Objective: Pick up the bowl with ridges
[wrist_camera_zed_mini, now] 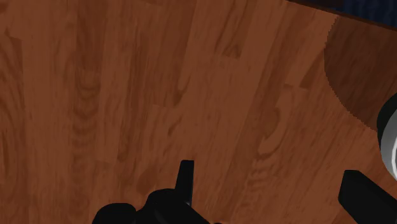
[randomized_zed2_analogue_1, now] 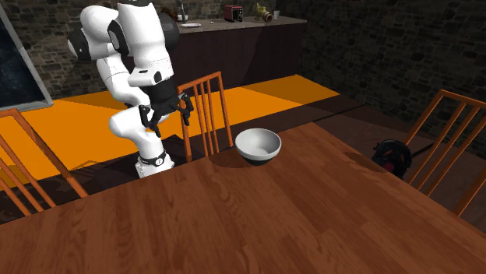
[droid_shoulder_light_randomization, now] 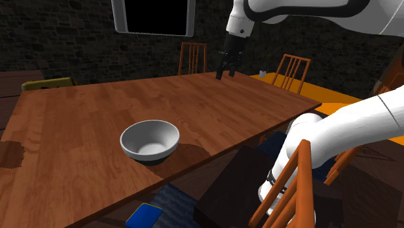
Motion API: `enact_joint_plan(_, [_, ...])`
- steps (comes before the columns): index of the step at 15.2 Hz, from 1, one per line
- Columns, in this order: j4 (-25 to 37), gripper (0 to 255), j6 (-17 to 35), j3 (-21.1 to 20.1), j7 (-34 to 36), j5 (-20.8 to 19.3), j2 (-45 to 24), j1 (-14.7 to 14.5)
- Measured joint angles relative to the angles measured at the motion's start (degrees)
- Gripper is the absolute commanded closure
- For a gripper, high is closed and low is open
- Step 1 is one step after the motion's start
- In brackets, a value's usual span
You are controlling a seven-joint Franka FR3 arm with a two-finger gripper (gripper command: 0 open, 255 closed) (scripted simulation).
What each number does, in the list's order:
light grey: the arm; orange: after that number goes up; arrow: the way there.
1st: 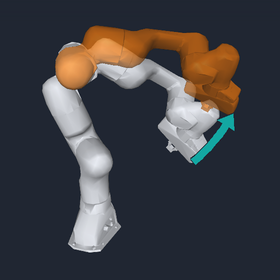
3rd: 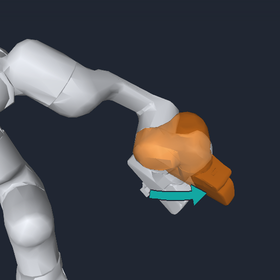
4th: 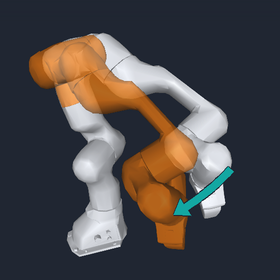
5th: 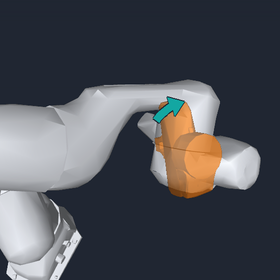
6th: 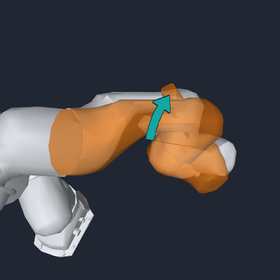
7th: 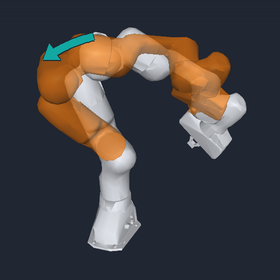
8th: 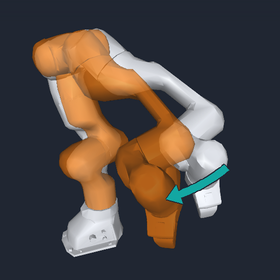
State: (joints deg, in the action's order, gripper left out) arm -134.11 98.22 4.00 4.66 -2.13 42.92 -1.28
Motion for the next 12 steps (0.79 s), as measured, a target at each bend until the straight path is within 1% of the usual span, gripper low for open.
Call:
enact_joint_plan(2, [-0.4, 0, 0.6, -0.3, 0.4, 0.3, -0.2, -0.2])
enact_joint_plan(7, [-2.4, 0, 4.7, -4.0, 4.9, 3.9, -2.9, -2.4])
enact_joint_plan(10, [-4.5, 0, 9.1, -6.3, 7.6, 6.2, -5.3, -3.8])
enact_joint_plan(12, [-4.5, 0, 11.4, -8.0, 9.4, 7.6, -7.7, -4.8])
